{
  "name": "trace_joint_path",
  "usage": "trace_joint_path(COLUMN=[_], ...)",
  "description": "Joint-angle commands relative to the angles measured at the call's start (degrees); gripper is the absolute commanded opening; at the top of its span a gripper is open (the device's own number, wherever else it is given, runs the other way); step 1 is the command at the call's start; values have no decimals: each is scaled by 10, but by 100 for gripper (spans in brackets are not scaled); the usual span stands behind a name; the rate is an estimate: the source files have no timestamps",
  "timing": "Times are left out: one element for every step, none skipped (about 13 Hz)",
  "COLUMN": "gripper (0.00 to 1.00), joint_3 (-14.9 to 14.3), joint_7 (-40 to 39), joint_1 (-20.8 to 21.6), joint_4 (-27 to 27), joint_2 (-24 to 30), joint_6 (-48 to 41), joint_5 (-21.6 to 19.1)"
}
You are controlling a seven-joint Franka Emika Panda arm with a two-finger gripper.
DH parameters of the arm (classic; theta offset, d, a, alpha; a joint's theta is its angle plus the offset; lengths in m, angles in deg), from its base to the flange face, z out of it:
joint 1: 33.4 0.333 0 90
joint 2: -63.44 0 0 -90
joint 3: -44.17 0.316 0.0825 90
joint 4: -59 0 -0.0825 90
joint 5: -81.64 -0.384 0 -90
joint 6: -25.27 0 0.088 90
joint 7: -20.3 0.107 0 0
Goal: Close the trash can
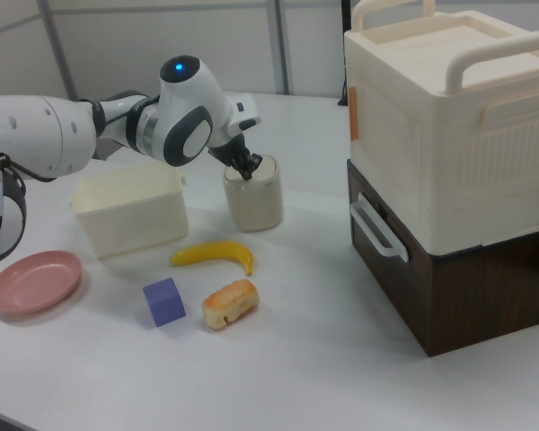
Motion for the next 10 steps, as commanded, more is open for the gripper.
trace_joint_path(gripper=[0, 0, 0, 0, 0, 0, 0, 2, 6, 16], joint_3=[-4, -4, -4, -4, -4, -4, -4, -7, -9, -10], joint_7=[-10, -10, -9, -9, -7, -4, 1, 11, 12, 12], joint_1=[9, 15, 20, 20, 21, 21, 19, 15, 10, 4], joint_4=[-26, -32, -35, -37, -40, -38, -37, -37, -35, -33], joint_2=[-2, -2, -2, -2, -1, 3, 22, 52, 69, 99], joint_6=[16, 16, 12, 11, 11, 11, 4, -31, -67, -122], joint_5=[-5, -2, -1, -1, -1, -2, -7, -7, -8, -7])
